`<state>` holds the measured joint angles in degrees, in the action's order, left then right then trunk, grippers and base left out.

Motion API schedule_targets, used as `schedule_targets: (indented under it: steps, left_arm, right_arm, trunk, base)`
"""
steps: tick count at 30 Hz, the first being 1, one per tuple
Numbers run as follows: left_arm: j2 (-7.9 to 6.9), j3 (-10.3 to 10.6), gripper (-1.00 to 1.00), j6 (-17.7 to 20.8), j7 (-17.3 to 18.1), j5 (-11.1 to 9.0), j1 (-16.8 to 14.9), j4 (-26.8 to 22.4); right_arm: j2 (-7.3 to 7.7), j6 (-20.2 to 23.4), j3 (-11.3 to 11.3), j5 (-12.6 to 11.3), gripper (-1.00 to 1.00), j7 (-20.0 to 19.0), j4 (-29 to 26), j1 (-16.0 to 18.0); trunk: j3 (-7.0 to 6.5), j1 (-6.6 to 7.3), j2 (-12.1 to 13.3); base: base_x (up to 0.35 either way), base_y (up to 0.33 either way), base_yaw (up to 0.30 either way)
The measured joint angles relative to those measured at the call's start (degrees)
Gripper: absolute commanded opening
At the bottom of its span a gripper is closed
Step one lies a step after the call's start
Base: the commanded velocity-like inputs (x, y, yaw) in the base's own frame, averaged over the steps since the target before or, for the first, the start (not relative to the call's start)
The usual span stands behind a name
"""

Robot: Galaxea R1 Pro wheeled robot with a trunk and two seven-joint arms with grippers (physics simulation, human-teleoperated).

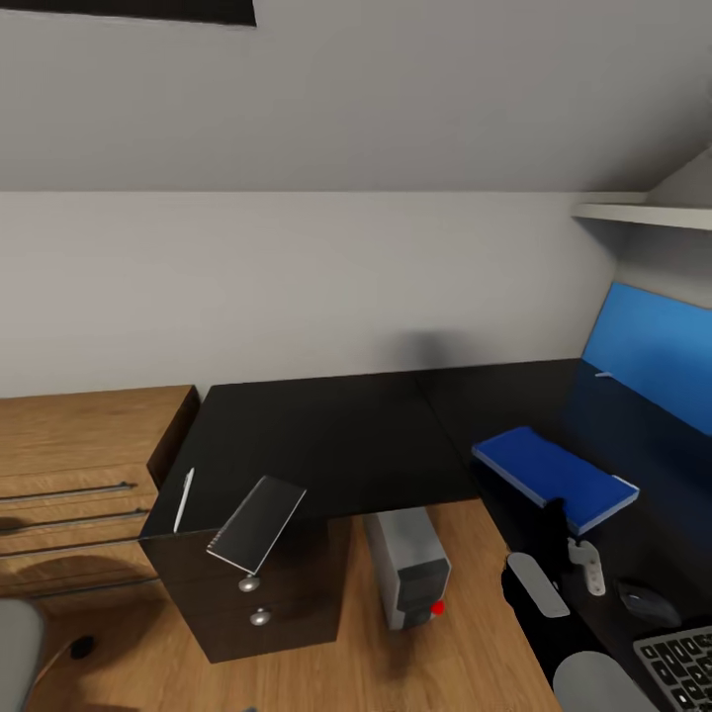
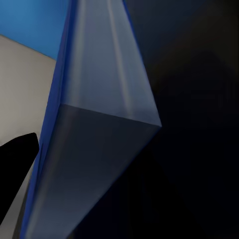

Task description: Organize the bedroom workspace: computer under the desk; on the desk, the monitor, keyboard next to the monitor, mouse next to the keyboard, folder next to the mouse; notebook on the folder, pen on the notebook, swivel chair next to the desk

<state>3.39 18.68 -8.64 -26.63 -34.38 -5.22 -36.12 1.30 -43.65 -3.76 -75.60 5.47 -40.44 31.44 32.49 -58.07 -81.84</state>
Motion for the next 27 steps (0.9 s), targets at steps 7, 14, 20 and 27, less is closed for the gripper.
schedule_targets:
  steps: [7, 14, 20, 27]
  left_arm:
    - [0.00, -0.01, 1.00, 0.00, 0.00, 0.00, 0.00, 0.41]
    - [0.00, -0.01, 1.00, 0.00, 0.00, 0.09, 0.00, 0.61]
    - [0.00, -0.01, 1.00, 0.00, 0.00, 0.07, 0.00, 0.61]
    - [0.00, -0.01, 1.00, 0.00, 0.01, 0.07, 0.00, 0.61]
  right_arm:
    - [0.00, 0.04, 0.00, 0.00, -1.00, 0.00, 0.00, 0.00]
    - [-0.08, 0.08, 0.07, 0.00, -1.00, -0.02, 0.19, 0.00]
    - [0.03, 0.52, 0.08, -0.02, -1.00, 0.61, 0.16, 0.00]
    - [0.37, 2.14, 0.03, 0.12, -1.00, 1.38, 0.01, 0.00]
  trunk:
    - [0.46, 0.00, 0.00]
    - [0.59, 0.00, 0.00]
    - [0.59, 0.00, 0.00]
    - [0.59, 0.00, 0.00]
  base:
    - [0.000, 0.000, -0.155]
    - [0.000, 0.000, -0.018]
    - [0.000, 0.000, 0.000]
    - [0.000, 0.000, 0.000]
